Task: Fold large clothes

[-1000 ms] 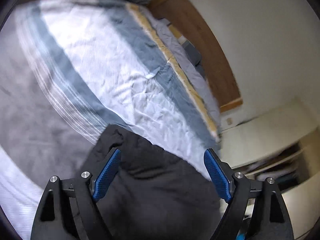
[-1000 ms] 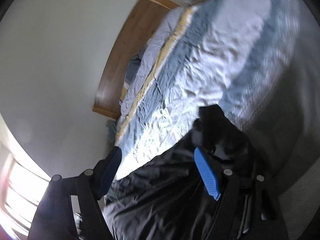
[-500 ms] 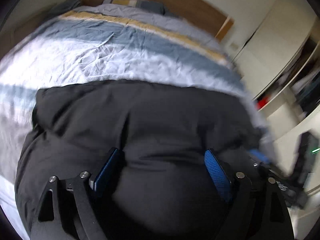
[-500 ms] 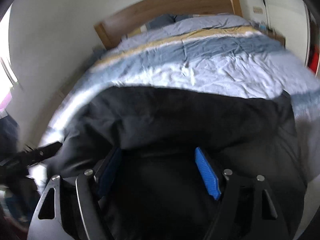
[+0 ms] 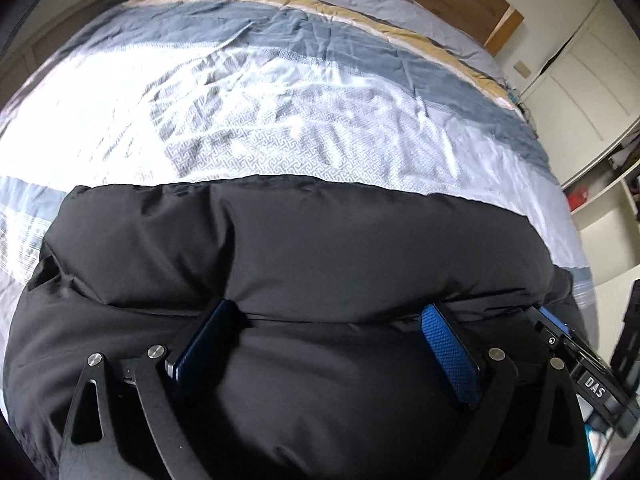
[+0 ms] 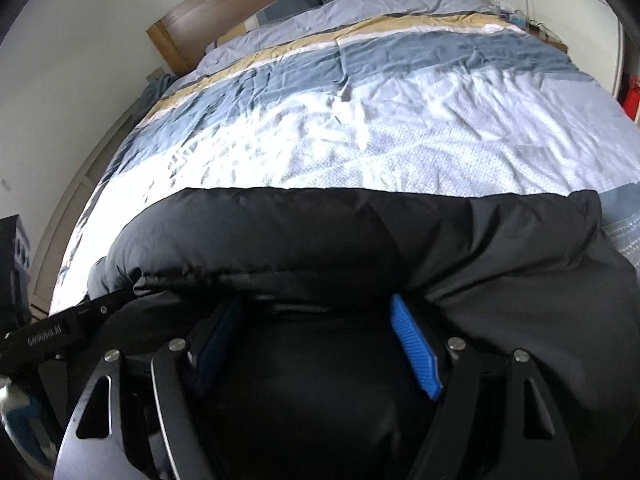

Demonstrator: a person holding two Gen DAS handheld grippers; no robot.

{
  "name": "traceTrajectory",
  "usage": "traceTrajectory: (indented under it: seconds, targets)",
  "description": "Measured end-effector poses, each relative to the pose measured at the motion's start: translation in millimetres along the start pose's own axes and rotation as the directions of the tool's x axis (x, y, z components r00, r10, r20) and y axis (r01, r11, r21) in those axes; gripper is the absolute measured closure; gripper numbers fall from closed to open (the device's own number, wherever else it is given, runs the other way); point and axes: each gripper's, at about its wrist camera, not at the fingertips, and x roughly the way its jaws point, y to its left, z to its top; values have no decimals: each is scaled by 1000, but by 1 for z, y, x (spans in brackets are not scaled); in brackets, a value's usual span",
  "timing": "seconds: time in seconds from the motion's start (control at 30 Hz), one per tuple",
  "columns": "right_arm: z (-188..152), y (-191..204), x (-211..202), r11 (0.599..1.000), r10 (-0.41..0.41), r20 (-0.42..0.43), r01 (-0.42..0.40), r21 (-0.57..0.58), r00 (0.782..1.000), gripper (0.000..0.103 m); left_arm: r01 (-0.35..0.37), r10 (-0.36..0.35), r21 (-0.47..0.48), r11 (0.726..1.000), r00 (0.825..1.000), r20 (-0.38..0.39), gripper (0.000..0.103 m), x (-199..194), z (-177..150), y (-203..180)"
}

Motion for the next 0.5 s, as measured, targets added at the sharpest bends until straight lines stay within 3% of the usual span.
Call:
traceTrajectory:
  seconds: [0.17, 0.3, 0.4, 0.43, 0.5]
  targets:
    - [-10, -63, -23, 997, -10, 9, 9, 82, 1000, 29, -14, 14, -59, 998, 1000, -3, 8, -22, -5, 49]
    - [-22, -108, -38, 984, -46, 6, 44, 171, 999, 29, -102, 97, -157, 982, 995, -34, 8, -32, -19, 103]
    - [-24, -109, -53, 978, -156, -7, 155, 141, 988, 29, -171, 169, -181, 968, 985, -24, 9, -49, -27, 120]
    - [-24, -107, -60, 977, -166, 7, 164, 134, 986, 29, -180, 185, -184, 966, 983, 8, 13, -61, -30, 121]
    - [-27, -93, -80, 987, -115, 59, 107, 119, 992, 29, -139, 155, -176, 975, 984, 83, 13, -81, -37, 121]
